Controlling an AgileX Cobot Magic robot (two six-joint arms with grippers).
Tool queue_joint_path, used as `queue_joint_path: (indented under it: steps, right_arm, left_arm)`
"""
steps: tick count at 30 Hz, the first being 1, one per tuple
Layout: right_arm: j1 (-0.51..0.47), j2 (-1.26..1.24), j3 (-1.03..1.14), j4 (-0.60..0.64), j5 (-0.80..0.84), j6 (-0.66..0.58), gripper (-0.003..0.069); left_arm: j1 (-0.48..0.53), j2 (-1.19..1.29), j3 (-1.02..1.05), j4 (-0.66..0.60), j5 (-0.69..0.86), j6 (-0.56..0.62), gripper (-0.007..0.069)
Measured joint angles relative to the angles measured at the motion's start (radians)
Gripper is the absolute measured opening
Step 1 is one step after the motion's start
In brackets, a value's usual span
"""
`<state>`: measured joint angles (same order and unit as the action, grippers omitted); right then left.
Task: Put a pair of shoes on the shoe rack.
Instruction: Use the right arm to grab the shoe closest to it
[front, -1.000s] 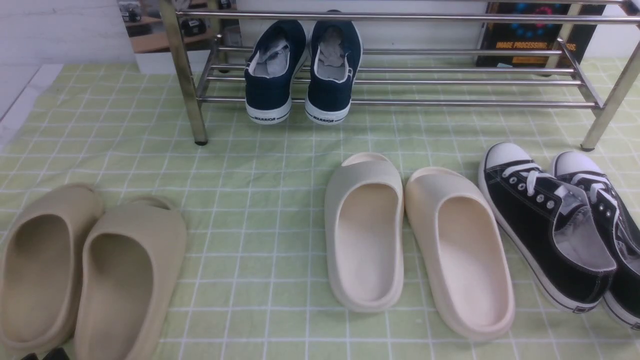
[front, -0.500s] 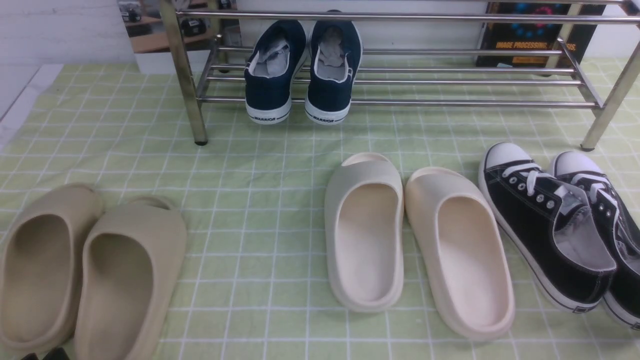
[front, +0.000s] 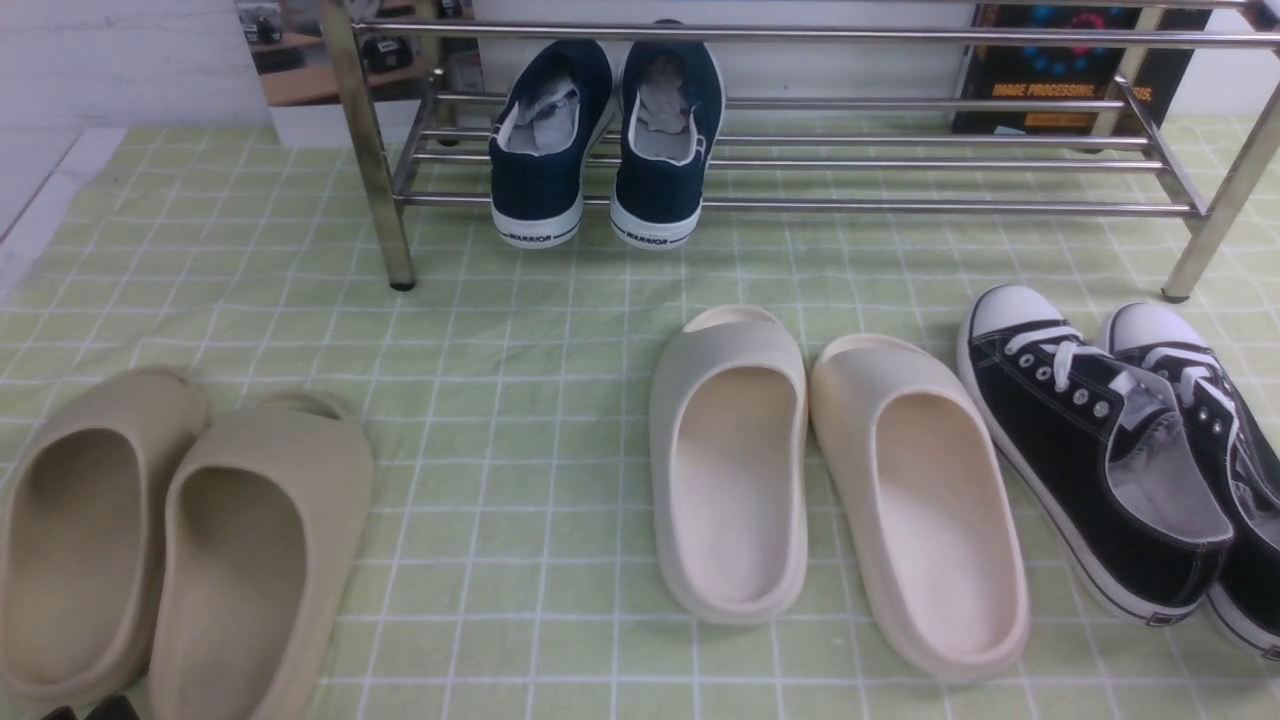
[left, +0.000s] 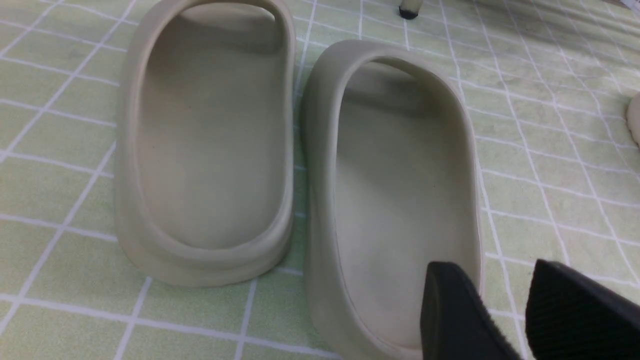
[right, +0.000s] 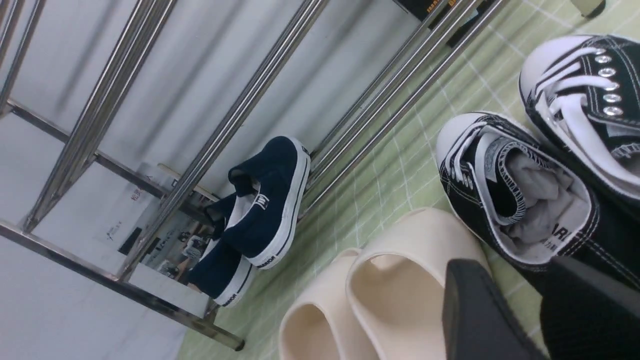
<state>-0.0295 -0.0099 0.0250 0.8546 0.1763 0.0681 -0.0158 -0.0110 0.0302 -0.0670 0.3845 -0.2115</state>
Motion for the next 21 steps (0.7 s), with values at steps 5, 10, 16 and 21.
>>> queue_joint_path:
  steps: [5, 10, 16, 21]
  right_arm:
    - [0.0, 0.0, -0.051, -0.012, 0.056, -0.189, 0.0209]
    - [0.0, 0.137, -0.237, -0.119, 0.124, -0.353, 0.0048]
    - [0.0, 0.465, -0.545, -0.373, 0.338, -0.395, -0.0003]
    - [0.0, 0.765, -0.814, -0.562, 0.643, -0.387, -0.0003]
  left_arm:
    - [0.0, 0.0, 0.0, 0.0, 0.0, 0.0, 0.0239]
    - [0.0, 0.0, 0.0, 0.0, 0.0, 0.0, 0.0239]
    - [0.0, 0.0, 0.0, 0.0, 0.0, 0.0, 0.0239]
    - [0.0, 0.0, 0.0, 0.0, 0.0, 0.0, 0.0239]
